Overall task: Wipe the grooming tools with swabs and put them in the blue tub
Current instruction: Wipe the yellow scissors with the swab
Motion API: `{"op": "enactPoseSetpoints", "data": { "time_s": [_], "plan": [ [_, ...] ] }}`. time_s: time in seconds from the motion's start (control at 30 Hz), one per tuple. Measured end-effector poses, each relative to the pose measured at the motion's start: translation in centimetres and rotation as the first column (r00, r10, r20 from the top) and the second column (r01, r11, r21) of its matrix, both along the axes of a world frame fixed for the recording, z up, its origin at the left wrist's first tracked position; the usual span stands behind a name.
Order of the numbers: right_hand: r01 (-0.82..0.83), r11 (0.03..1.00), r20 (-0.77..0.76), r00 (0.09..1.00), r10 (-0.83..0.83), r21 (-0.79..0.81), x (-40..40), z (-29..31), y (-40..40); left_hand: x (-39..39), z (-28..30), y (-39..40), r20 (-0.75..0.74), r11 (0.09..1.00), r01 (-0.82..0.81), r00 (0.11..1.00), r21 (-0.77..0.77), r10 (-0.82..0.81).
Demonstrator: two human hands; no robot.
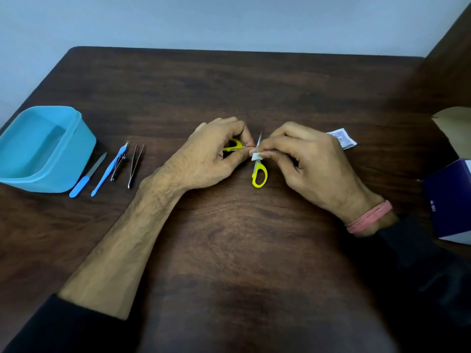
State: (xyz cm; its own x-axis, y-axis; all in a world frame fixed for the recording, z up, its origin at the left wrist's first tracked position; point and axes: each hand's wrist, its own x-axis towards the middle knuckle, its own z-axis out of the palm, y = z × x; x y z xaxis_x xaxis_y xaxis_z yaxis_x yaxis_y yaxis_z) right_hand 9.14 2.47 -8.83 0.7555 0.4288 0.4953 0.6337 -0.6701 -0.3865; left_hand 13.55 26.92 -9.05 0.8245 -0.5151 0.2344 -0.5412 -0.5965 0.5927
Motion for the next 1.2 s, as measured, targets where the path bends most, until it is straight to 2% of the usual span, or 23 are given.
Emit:
{"op": "enactPoseSetpoints", "data": {
  "time_s": [0.1, 0.37, 0.47, 0.63, 0.83, 1.0, 1.1, 1.2],
  "plan": [
    [-0.050, 0.999, -0.004, 0.999, 0.050, -0.017, -0.01, -0.12, 0.30, -0.01, -0.02, -0.07, -0.001, 1.000, 0.009, 1.000, 0.004, -0.009],
    [-0.009, 1.000, -0.088, 0.996, 0.012, 0.029, 0.22, -0.25, -0.37, 0.00, -0.01, 0.17, -0.025, 1.000, 0.007, 1.000, -0.018, -0.007],
    [0.045, 0.995, -0.105, 0.994, -0.036, 0.087, 0.15, -0.34, -0.38, -0.01, 0.08, 0.12, -0.030, 1.000, 0.011, 0.999, -0.016, -0.011],
    [0.048, 0.982, -0.144, 0.989, -0.021, 0.185, -0.02, -0.11, -0.23, -0.05, 0.02, 0.11, -0.059, 1.000, -0.003, 0.998, -0.007, 0.003],
    [0.125, 0.973, -0.198, 0.976, -0.086, 0.195, 0.28, -0.06, -0.10, 0.01, -0.28, 0.06, -0.040, 1.000, -0.007, 0.999, 0.011, 0.007],
    [0.137, 0.958, -0.246, 0.967, -0.074, 0.253, -0.39, -0.31, 0.11, 0.06, -0.30, 0.04, -0.027, 1.000, -0.003, 1.000, 0.008, 0.003],
    [0.160, 0.955, -0.251, 0.963, -0.096, 0.250, 0.03, -0.28, 0.07, 0.01, -0.14, 0.05, -0.029, 1.000, -0.003, 1.000, 0.002, 0.003],
    [0.095, 0.974, -0.225, 0.973, -0.047, 0.207, -0.09, -0.07, 0.04, 0.03, -0.13, 0.29, -0.040, 1.000, 0.005, 0.999, -0.013, -0.006]
  ]
}}
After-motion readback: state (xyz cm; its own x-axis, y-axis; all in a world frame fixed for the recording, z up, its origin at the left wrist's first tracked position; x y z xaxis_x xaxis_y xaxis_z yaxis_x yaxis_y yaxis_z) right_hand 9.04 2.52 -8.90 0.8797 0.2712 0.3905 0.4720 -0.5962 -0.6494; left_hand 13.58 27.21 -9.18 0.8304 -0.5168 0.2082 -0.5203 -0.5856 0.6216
